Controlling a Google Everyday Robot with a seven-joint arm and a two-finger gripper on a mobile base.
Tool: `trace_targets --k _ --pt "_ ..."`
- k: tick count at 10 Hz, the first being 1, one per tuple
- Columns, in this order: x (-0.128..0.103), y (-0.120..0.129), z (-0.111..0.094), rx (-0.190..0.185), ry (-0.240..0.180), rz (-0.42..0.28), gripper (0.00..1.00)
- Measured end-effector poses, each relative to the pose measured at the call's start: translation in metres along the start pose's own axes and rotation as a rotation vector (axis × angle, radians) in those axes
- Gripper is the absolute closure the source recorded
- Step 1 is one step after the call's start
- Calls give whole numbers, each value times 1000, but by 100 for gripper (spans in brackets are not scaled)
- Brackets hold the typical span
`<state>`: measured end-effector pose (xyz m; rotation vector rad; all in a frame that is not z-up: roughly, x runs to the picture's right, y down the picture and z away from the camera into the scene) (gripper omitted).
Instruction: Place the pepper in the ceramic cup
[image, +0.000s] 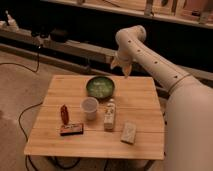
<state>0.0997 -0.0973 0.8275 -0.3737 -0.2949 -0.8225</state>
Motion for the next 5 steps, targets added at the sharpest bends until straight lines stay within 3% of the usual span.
trace_targets --k 1,3,5 --pt "-1 -7 1 7 -1 -31 35" --pt "-13 -50 3 42 -6 -191 35" --pt "-40 -106 10 69 -26 -386 35"
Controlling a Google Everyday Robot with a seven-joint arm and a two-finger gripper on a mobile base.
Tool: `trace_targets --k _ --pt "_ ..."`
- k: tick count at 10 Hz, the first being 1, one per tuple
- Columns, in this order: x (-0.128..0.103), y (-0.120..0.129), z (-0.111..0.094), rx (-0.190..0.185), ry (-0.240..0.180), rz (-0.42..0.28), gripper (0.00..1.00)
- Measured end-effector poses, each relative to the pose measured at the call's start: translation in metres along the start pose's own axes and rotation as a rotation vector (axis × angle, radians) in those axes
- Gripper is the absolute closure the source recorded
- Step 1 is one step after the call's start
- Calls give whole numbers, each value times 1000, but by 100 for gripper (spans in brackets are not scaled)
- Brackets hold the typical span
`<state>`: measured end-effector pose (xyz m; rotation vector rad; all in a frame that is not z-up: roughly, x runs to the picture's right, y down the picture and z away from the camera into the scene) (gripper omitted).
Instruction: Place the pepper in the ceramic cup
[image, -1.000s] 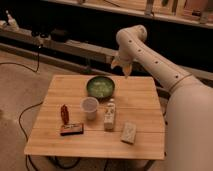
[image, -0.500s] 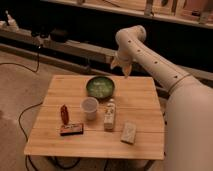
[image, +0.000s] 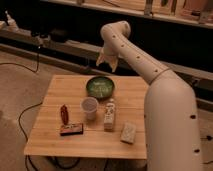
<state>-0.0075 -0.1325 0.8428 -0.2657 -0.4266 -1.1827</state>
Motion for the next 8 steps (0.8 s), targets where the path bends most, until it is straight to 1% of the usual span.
trace_targets --k 1,2,3,5,6,7,8 --pt "-12 -37 11 15 -26 -121 35" --pt "-27 -62 25 24 -54 -223 35" --pt "-46 -81 39 30 -88 -319 35" --pt "-106 -108 77 48 -183 -523 35" --pt "-124 -114 88 56 -208 -575 35" --pt "-134 -116 94 61 -221 -603 35" --pt "-134 -116 94 63 -221 -604 35"
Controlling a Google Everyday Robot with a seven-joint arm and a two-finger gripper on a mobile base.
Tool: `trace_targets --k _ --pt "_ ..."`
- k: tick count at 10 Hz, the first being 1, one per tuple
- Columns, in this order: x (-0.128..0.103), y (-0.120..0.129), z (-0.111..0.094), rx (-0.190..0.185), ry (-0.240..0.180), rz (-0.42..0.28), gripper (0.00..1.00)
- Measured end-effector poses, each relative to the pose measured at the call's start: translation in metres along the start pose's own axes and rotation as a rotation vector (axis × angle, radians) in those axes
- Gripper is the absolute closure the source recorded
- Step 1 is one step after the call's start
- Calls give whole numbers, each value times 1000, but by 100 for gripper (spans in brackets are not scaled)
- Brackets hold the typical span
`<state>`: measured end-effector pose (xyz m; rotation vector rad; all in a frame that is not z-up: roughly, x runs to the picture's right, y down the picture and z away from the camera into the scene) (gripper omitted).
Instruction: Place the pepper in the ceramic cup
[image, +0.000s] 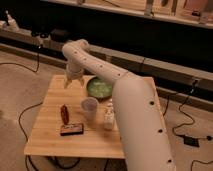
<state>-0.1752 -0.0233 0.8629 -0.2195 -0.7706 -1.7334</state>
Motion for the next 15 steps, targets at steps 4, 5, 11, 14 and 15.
trace_targets --k 4,5,11,14,15 --pt "0 0 0 0 0 0 35" --pt "0 -1 1 4 -2 -3 35" --pt "-12 -46 53 25 -77 -157 35" --pt "-7 -73 81 115 -53 -185 35" --pt "-7 -79 88 138 -48 -190 35"
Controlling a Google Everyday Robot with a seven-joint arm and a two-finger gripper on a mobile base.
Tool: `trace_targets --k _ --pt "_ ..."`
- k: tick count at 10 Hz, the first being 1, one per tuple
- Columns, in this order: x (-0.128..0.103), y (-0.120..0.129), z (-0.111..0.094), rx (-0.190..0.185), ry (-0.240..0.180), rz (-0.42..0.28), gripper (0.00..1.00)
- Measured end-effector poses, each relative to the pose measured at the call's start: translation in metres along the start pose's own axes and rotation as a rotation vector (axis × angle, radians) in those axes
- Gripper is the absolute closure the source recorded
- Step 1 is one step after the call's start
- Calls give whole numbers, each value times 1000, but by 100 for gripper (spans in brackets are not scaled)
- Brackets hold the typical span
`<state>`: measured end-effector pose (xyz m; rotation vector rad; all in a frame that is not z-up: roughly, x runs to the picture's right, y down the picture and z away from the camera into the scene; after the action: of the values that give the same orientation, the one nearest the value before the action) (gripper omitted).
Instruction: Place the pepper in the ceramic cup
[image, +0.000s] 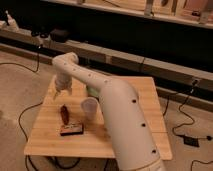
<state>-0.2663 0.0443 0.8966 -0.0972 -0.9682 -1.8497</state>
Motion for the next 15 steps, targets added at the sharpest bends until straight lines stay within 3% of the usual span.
trace_targets --k 8,15 --pt "-2 -2 3 11 -4 -3 35" --pt "-33 7 40 34 -23 -19 35"
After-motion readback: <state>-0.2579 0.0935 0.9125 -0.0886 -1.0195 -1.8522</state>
